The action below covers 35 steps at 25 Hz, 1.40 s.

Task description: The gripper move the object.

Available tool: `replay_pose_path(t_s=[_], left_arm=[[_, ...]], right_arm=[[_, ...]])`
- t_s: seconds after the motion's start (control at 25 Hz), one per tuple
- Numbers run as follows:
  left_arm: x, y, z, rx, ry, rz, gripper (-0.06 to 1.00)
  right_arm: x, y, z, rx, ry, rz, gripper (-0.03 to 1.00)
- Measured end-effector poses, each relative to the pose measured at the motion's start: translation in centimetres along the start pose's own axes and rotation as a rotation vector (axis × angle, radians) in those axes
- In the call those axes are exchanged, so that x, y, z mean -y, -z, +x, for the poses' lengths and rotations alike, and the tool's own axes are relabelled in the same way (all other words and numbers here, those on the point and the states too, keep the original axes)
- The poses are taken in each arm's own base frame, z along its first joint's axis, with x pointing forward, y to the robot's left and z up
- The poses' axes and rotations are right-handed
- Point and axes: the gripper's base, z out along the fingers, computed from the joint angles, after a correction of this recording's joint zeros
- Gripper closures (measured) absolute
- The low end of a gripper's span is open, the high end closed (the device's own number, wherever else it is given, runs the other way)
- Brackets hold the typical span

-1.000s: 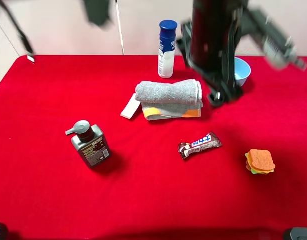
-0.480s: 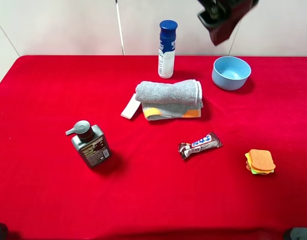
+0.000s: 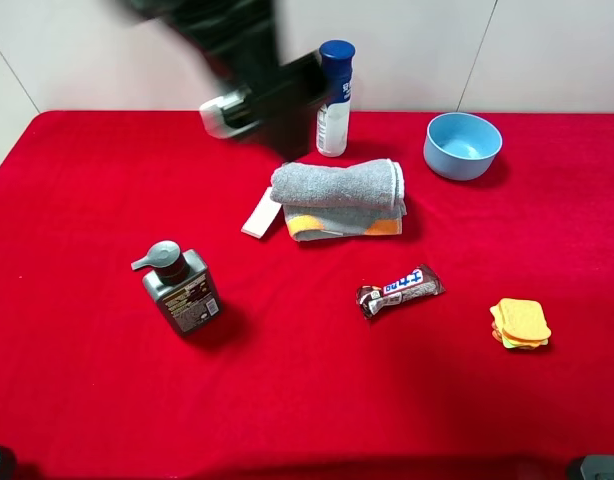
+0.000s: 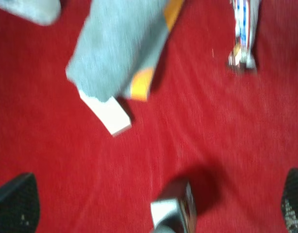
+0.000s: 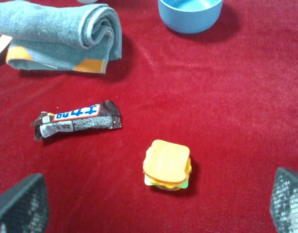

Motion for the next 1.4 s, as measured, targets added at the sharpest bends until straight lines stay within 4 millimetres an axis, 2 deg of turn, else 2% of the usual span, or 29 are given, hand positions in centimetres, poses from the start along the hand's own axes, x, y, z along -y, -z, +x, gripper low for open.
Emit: replay_pose_path(t_s=[0.2,0.4,0.76,1.0,1.16,1.2,1.4], left_arm=[[0.5,1.5,5.1,-0.021,-0.003,0.003,-0.05],[1.1,1.6,9.4,-0.054,-0.010,0.009,-0.05],[3.1,-0.5,16.4,-0.161,-0.007,0.072,-0.05],[4.5,-1.7,21.2,-0.165,0.123,0.101,-0.05],[5.2,-2.6,24.0,-0.085,0.207,0.097,-0.05],[5.2,-2.5,25.0,-0.053,0.239,0.093,-0.05],[4.3,-1.2,27.4,0.055,0.425,0.019,-0.05]], right_arm=[[0.0,0.0,0.0,0.000,0.000,0.000,0.27],[0.0,0.0,0.0,0.000,0.000,-0.001,0.27],[0.0,0.0,0.0,0.000,-0.001,-0.002,0.27],[0.0,0.0,0.0,0.000,-0.001,-0.002,0.27],[0.0,0.0,0.0,0.000,-0.001,-0.002,0.27],[0.0,0.0,0.0,0.000,-0.001,-0.002,0.27],[0.0,0.0,0.0,0.000,-0.001,-0.002,0.27]])
